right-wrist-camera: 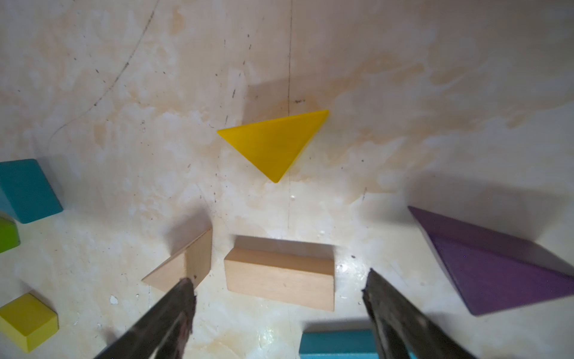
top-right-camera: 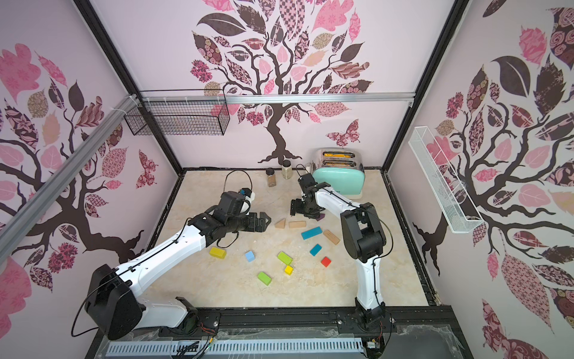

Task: Assemble a carrot with building blocks
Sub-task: Pick up the building block from the center of the board.

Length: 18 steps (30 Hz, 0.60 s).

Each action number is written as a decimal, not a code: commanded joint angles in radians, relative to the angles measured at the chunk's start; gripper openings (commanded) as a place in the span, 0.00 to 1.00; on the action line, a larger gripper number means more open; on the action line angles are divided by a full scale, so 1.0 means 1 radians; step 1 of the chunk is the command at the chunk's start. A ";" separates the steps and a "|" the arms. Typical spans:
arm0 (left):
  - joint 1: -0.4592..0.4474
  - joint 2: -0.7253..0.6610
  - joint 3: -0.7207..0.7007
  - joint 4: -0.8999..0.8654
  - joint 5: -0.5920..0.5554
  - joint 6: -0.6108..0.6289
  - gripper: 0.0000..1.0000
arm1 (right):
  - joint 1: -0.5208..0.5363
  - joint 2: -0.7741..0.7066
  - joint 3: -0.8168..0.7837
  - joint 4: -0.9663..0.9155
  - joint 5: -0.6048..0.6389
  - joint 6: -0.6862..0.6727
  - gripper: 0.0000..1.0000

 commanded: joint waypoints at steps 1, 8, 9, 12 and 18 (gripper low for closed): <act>0.020 0.019 0.025 0.010 0.043 0.001 0.98 | 0.039 0.011 0.012 -0.019 0.054 -0.012 0.94; 0.066 0.035 0.016 0.031 0.104 -0.010 0.98 | 0.065 0.032 -0.012 -0.020 0.114 -0.012 0.94; 0.070 0.035 0.015 0.031 0.111 -0.011 0.98 | 0.068 0.034 -0.013 -0.026 0.122 -0.013 0.94; 0.075 0.035 0.011 0.033 0.115 -0.009 0.98 | 0.079 0.041 -0.022 -0.040 0.153 -0.018 0.94; 0.078 0.032 -0.001 0.037 0.116 -0.009 0.98 | 0.090 0.067 -0.030 -0.025 0.142 -0.019 0.91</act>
